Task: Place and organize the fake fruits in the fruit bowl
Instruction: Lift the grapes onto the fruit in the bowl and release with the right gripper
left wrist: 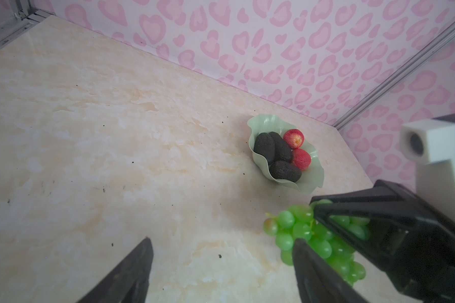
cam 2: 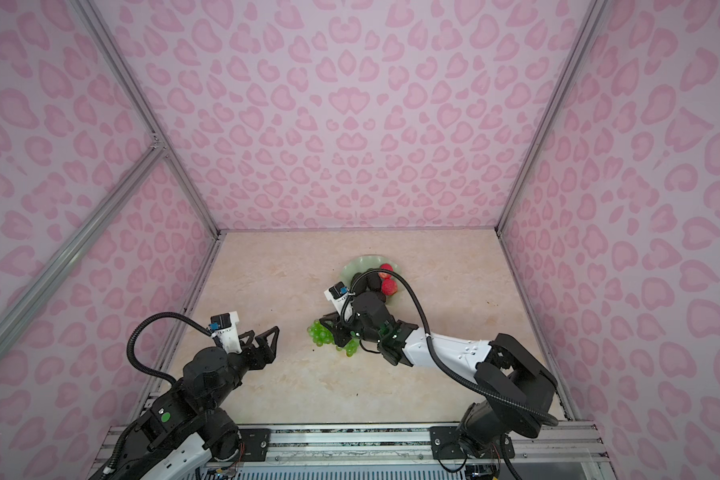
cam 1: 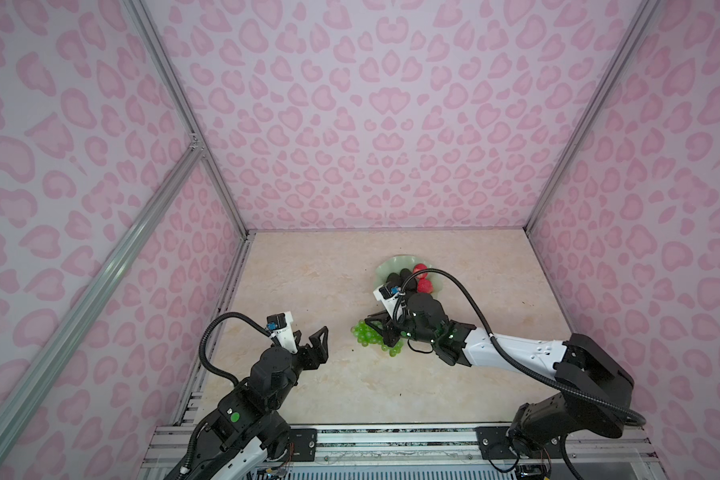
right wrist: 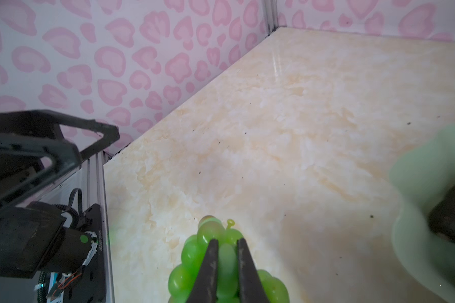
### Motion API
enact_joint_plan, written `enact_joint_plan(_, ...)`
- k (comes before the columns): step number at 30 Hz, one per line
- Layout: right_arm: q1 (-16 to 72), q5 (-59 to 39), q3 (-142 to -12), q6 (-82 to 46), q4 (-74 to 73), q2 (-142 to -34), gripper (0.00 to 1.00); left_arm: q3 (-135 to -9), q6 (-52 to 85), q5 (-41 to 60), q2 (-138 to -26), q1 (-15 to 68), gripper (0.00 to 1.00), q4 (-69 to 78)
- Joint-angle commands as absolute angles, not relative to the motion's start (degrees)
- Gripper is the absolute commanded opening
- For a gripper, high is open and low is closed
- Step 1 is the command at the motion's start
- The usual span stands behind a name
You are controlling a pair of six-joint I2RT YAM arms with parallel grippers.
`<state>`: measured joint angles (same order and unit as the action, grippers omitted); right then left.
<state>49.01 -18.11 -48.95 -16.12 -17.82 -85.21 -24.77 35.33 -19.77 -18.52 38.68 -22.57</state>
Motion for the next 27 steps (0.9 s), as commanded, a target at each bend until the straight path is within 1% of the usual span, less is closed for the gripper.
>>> enact_joint_plan(1, 46.6, -16.2, -51.6, -14.4, -10.9, -83.2, 0.06, -25.3, 34.8, -19.9, -18.3, 38.7, 0.84, -21.6)
enact_joint_plan(6, 41.2, -14.9, -56.7, -12.6, -6.4, -81.7, 0.06, -25.4, 34.4, -19.3, -18.3, 38.6, 0.84, -21.1)
enact_joint_plan(10, 36.7, -14.3, -59.3, -11.6, -6.0, -83.5, 0.05, -25.6, 33.8, -18.6, -18.6, 38.7, 0.84, -20.5)
enact_joint_plan(16, 30.9, -16.2, -63.5, -9.7, -7.0, -90.7, 0.05, -26.4, 33.1, -18.0, -19.6, 38.7, 0.84, -20.5)
enact_joint_plan(20, 27.9, -19.4, -66.2, -8.9, -9.5, -96.5, 0.05, -26.8, 32.9, -17.6, -20.1, 38.6, 0.84, -20.6)
enact_joint_plan(27, 26.6, -20.5, -68.5, -8.7, -16.4, -105.5, 0.06, -27.4, 32.5, -17.7, -21.2, 38.7, 0.84, -20.5)
